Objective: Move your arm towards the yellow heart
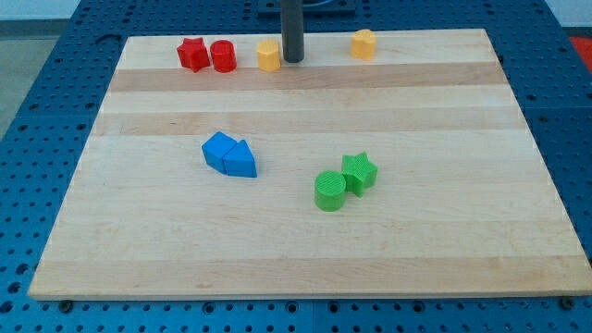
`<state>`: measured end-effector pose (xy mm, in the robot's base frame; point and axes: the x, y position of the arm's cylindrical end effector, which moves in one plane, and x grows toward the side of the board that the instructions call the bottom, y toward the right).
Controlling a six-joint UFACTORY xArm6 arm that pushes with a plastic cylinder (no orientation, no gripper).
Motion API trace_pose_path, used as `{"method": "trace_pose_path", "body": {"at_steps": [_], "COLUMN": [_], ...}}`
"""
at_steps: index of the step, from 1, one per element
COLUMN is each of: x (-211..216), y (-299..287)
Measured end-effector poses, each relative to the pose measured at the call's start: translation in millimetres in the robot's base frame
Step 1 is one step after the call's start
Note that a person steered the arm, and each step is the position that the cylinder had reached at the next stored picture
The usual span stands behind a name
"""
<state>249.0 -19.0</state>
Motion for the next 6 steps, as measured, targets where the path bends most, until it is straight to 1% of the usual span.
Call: {"method": "trace_pose_path", "body": {"at_steps": [3,4,5,6], "x": [-8,-23,-56,-55], "y": [-36,-15,31,58]}}
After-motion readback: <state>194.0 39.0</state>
